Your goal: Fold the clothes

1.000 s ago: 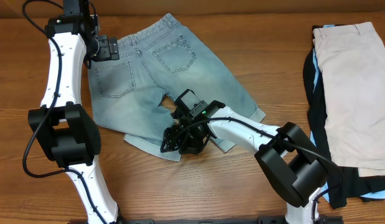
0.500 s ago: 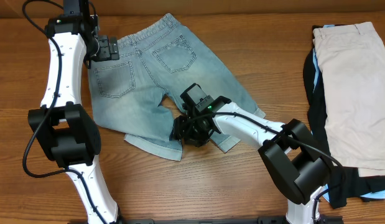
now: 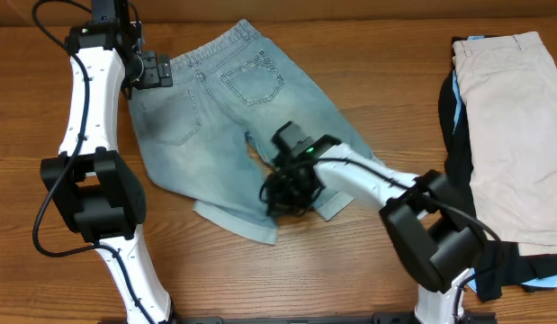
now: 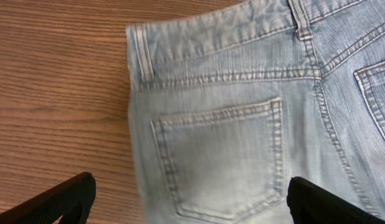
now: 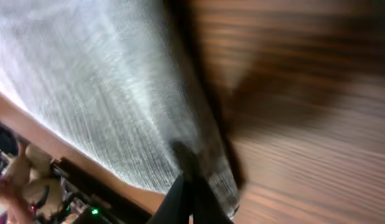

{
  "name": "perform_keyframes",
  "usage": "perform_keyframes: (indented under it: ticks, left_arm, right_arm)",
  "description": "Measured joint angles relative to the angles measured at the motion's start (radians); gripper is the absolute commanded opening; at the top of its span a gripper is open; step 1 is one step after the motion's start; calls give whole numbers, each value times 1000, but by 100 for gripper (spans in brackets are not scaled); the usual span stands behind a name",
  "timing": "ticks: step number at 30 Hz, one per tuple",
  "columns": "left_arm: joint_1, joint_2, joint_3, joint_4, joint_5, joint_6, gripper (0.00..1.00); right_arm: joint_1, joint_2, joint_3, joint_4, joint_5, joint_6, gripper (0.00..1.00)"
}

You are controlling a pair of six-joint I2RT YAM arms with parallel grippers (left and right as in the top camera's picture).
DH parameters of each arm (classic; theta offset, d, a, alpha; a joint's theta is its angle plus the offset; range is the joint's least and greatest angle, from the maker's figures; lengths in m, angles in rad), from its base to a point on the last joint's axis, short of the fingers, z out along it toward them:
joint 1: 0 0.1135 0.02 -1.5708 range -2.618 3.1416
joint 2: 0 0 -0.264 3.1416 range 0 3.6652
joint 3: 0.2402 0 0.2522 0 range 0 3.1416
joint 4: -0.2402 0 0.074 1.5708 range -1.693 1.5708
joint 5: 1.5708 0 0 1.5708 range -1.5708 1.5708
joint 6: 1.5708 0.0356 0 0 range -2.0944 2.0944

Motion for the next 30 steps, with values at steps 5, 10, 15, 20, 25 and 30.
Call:
perform_keyframes:
  ticks: [5,10,15,20,25,30]
  left_arm:
    - [0,0,0,-13,0,0,100]
    - [-1,0,0,-39,0,0,100]
    - [-13,0,0,-87,0,0,100]
    - [-48,0,0,-111,21,3,100]
    - [-118,0,0,-72,92,55,100]
    - [-216,0,0,37,140,130,100]
  right_arm:
    - [-190,-119,-2,-298,106,-162,6]
    - [-385,-174,-2,-396,261,-294,5]
    - [-565,-174,-2,-306,311,-364,6]
    - [-721,-174,11,-277,282,-454,17]
    - [-759,-177,104,-305,224,-523,67]
    - [-753,-255,225,-342,186,-558,79]
